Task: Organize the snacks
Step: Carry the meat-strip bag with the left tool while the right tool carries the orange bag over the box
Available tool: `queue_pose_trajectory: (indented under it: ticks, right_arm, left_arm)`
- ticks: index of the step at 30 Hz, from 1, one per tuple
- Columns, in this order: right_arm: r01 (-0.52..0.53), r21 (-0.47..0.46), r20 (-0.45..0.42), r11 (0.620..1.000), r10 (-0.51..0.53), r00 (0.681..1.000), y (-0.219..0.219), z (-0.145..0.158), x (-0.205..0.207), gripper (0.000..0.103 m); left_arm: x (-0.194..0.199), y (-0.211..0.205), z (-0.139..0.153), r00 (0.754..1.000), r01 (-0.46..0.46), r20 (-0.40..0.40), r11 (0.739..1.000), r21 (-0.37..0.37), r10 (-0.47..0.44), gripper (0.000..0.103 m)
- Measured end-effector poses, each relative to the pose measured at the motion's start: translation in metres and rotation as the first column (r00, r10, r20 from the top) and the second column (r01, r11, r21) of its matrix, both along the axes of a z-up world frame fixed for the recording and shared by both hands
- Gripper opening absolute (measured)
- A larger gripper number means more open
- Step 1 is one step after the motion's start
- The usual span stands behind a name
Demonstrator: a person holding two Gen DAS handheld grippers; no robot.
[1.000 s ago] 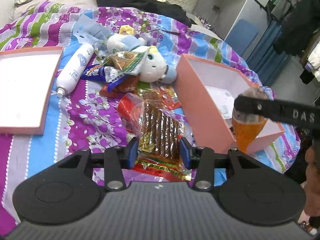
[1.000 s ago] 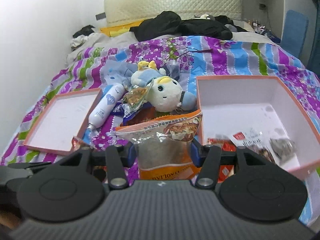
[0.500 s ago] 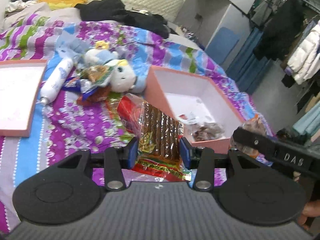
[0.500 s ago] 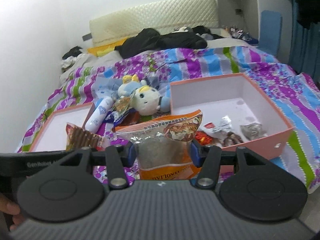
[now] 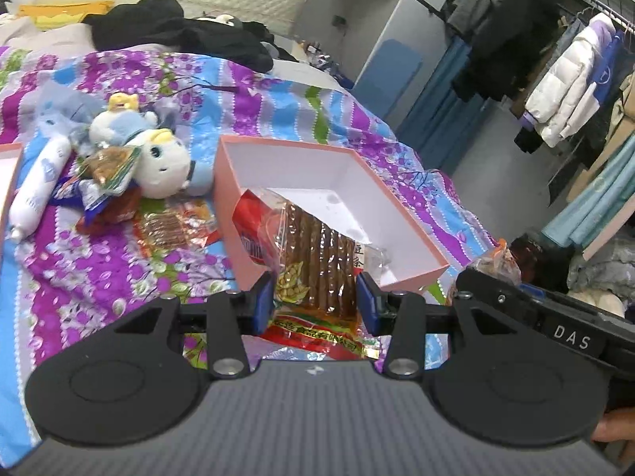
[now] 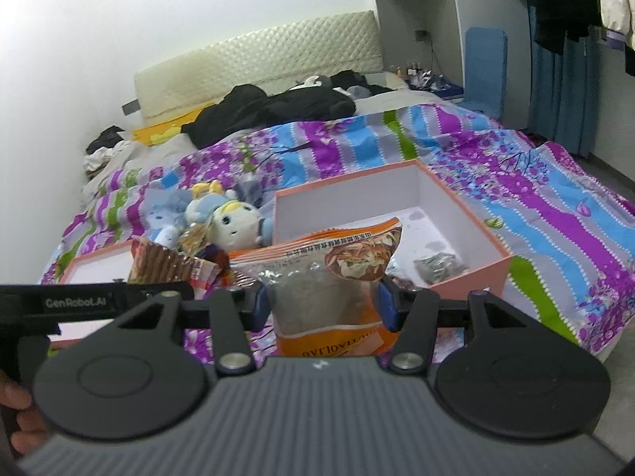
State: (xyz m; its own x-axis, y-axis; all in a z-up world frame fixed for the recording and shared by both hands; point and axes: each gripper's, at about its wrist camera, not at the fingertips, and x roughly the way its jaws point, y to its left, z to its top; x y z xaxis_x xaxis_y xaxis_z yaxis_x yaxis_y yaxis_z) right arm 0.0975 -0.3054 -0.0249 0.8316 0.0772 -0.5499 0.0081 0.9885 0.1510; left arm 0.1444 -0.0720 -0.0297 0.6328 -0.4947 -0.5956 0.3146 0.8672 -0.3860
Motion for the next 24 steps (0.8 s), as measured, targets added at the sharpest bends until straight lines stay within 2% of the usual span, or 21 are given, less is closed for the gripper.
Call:
queue_pose_trajectory:
  ticks: [11,19,21,24]
  right_arm:
    - [0.052,0.002,-0.010,0.999,-0.052,0.999,-0.034,-0.017,0.069,0.055]
    - [0.065,-0.018,-0.033,0.998,-0.066,0.997,-0.047,-0.041,0.137,0.056]
    - [0.061,-0.021,-0.054,0.998,-0.062,0.997,-0.050,-0.048,0.154,0.056]
    - [0.037,-0.025,-0.101,0.999,-0.039,0.994,-0.051,-0.060,0.179,0.056]
  left_arm:
    - [0.094,-0.042,-0.021,0.997,0.068,-0.024,0.996,0.061,-0.067,0.050]
    - [0.167,-0.083,-0.033,0.993,0.122,-0.022,0.981,0.149,-0.120,0.050]
    - [0.184,-0.093,-0.039,0.990,0.140,-0.039,0.977,0.162,-0.135,0.050]
    - [0.208,-0.106,-0.049,0.989,0.147,-0.051,0.964,0.223,-0.139,0.050]
